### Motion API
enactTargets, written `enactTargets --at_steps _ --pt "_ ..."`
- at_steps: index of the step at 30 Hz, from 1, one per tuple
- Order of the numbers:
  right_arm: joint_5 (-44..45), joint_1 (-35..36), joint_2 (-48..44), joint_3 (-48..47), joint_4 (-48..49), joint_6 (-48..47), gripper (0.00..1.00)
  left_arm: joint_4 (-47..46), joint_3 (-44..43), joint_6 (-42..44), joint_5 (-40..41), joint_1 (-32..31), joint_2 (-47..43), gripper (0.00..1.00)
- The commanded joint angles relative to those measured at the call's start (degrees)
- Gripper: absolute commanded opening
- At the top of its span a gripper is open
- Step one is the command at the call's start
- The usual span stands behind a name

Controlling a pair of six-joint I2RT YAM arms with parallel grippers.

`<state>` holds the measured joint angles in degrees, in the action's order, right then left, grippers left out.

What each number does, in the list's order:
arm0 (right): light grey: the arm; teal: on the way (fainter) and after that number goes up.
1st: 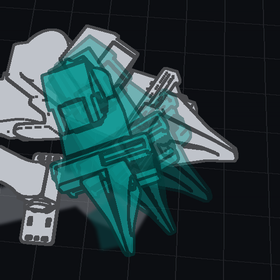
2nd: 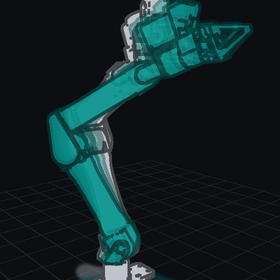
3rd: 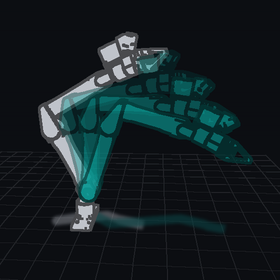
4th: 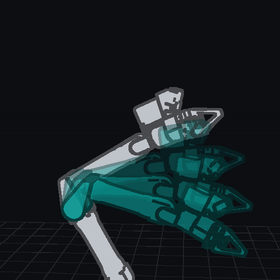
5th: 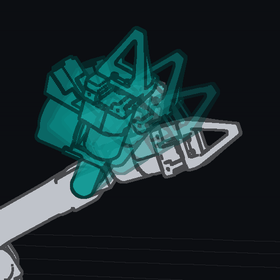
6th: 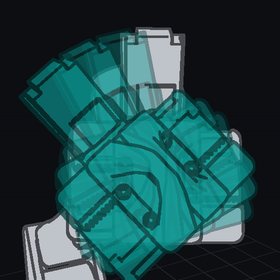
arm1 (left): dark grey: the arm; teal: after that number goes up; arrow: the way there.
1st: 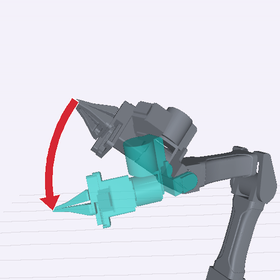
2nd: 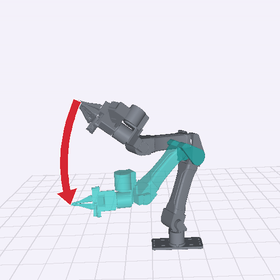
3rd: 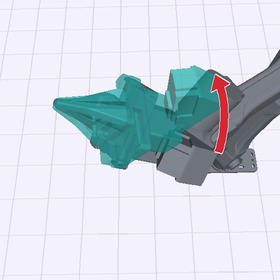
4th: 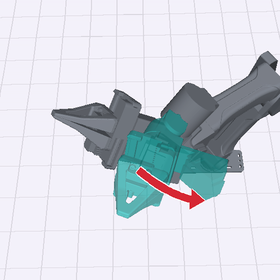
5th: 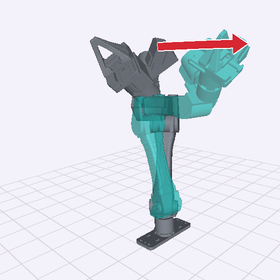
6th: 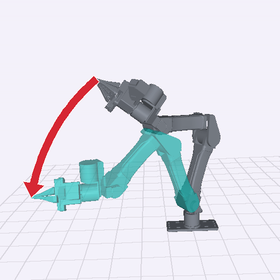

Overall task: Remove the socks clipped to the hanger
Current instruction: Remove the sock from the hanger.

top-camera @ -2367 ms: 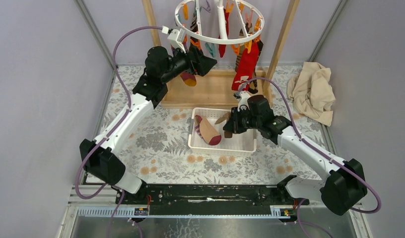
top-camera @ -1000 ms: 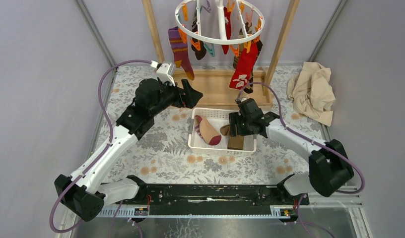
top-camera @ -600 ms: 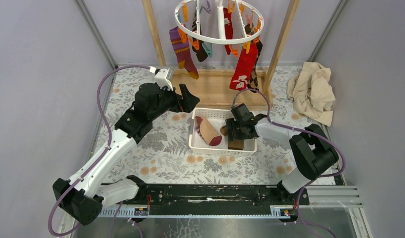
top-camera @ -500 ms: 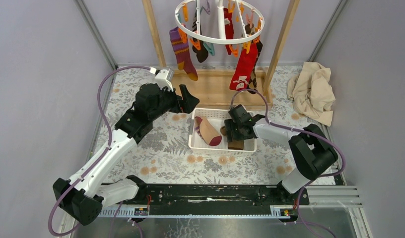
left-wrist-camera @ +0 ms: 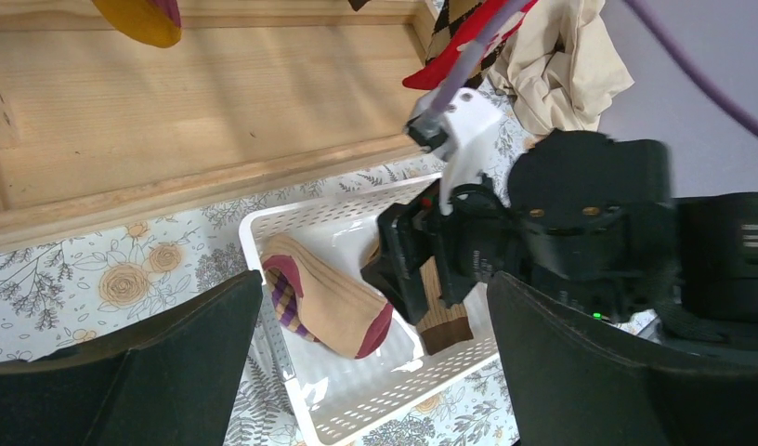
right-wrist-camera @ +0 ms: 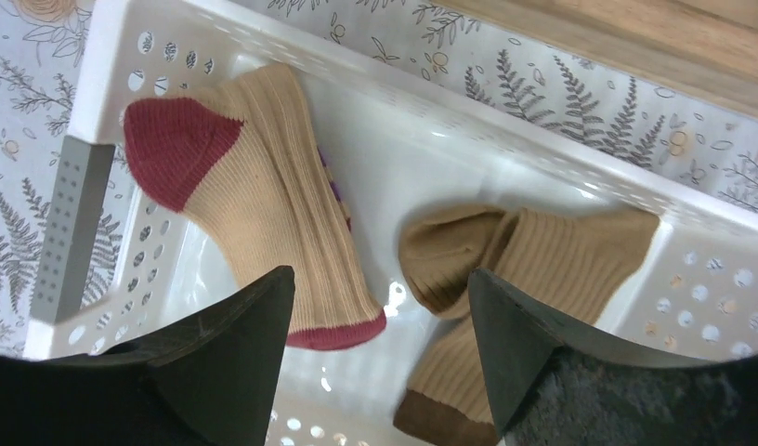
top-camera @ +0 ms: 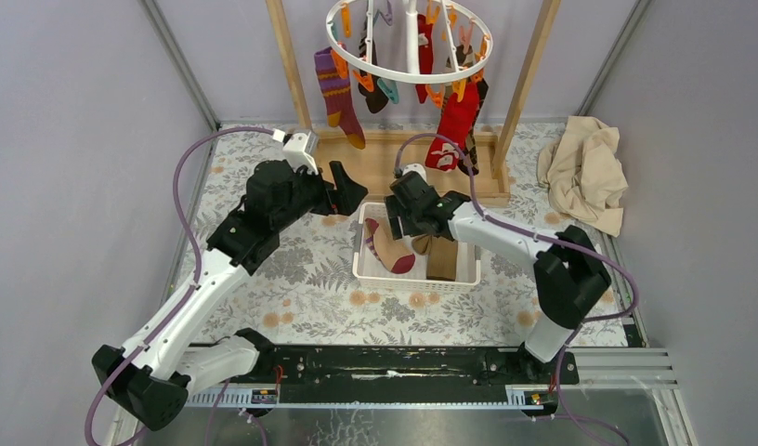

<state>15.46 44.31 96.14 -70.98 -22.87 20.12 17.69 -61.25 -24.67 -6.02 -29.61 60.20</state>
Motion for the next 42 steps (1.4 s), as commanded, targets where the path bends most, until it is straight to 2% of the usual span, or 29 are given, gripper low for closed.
enactTargets --at_steps 1,4,12,14,17,26,31,33,38,42 --pt "-0.8 1.1 4.3 -3.8 2.8 0.5 0.74 1.0 -0.3 1.2 1.7 -0.4 -1.6 0.99" --pt "-1.4 1.5 7.3 -6.3 4.5 1.4 0.71 1.3 -0.2 1.3 1.7 -0.4 -2.0 0.99" --pt "-3.1 3.2 9.4 -5.7 13.0 2.9 0.63 2.0 -0.4 2.0 1.8 -0.4 -2.4 0.99" --pt "-2.9 3.5 10.8 -6.0 13.2 3.1 0.57 2.0 -0.3 2.0 1.7 -0.3 -2.4 0.99" --pt "-2.5 3.9 13.1 -5.8 13.8 3.5 0.53 2.0 -0.3 1.9 1.5 -0.4 -2.5 0.99" --pt "4.2 4.6 16.6 -3.6 12.0 4.5 0.46 2.2 -0.3 1.9 1.4 -0.4 -2.3 0.99" --pt "6.7 4.7 14.5 -2.3 10.2 3.6 0.45 2.2 -0.1 1.9 2.2 -0.3 -1.9 0.99" --pt "7.1 4.7 12.0 -2.0 9.4 2.7 0.46 2.2 -0.2 2.1 3.0 -0.3 -1.7 0.99" --pt "-2.4 4.7 1.0 2.4 14.2 -1.8 0.68 0.9 -0.3 2.7 4.8 -0.4 -0.8 0.99" --pt "-7.9 4.7 -8.2 6.2 15.4 -2.9 0.74 -0.5 -0.8 3.3 5.8 -0.3 1.6 0.99"
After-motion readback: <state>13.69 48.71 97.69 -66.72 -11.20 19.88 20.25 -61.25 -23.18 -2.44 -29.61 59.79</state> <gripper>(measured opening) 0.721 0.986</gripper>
